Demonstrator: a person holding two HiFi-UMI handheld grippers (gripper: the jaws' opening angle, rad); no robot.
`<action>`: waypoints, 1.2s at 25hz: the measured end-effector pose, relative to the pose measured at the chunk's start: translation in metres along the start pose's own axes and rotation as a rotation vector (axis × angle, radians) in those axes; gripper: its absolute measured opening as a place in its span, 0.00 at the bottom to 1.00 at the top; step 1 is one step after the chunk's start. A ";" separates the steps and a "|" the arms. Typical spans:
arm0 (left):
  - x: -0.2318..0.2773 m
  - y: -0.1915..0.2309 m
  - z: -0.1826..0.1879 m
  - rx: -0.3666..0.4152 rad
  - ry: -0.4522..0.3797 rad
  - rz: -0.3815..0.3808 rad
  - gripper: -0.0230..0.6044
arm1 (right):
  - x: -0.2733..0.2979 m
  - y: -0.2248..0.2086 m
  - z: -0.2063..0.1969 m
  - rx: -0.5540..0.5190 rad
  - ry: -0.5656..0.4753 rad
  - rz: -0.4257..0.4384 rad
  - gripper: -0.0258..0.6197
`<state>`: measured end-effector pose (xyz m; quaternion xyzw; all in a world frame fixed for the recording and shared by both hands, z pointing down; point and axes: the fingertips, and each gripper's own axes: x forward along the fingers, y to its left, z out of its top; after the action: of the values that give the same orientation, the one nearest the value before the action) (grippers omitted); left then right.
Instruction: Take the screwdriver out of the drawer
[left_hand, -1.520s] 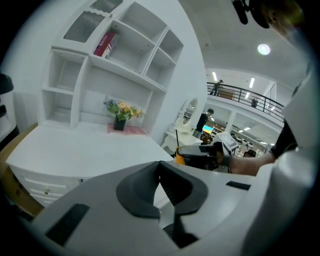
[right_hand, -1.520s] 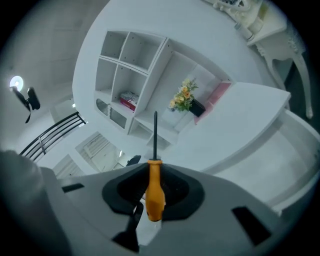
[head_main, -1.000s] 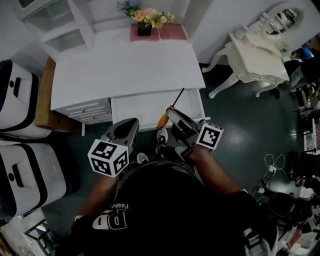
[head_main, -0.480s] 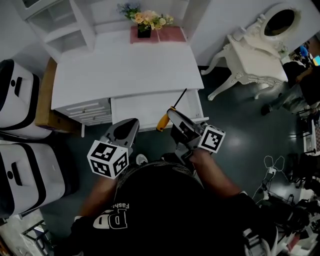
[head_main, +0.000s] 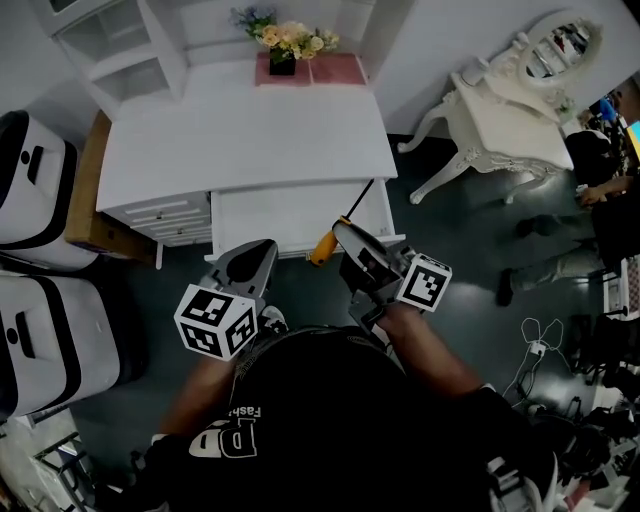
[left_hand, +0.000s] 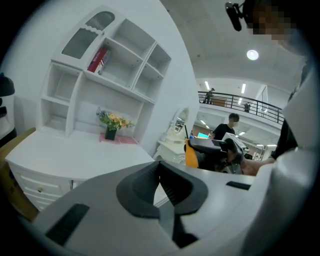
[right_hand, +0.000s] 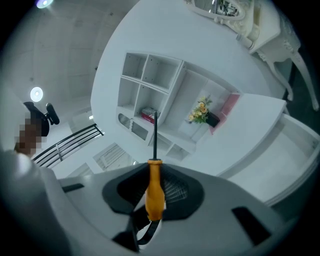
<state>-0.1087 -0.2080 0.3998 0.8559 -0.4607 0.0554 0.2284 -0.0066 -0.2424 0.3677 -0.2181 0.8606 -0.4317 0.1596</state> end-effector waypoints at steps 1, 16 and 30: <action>0.000 -0.007 -0.001 0.000 -0.002 0.006 0.06 | -0.007 0.002 0.000 0.001 0.004 0.003 0.16; -0.016 -0.069 -0.017 0.019 -0.016 0.057 0.06 | -0.077 0.022 -0.012 0.018 0.020 0.029 0.16; -0.027 -0.123 -0.047 0.017 -0.007 0.083 0.06 | -0.138 0.035 -0.029 0.024 0.025 0.038 0.16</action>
<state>-0.0185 -0.1087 0.3915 0.8381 -0.4963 0.0658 0.2169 0.0897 -0.1337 0.3678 -0.1943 0.8612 -0.4416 0.1599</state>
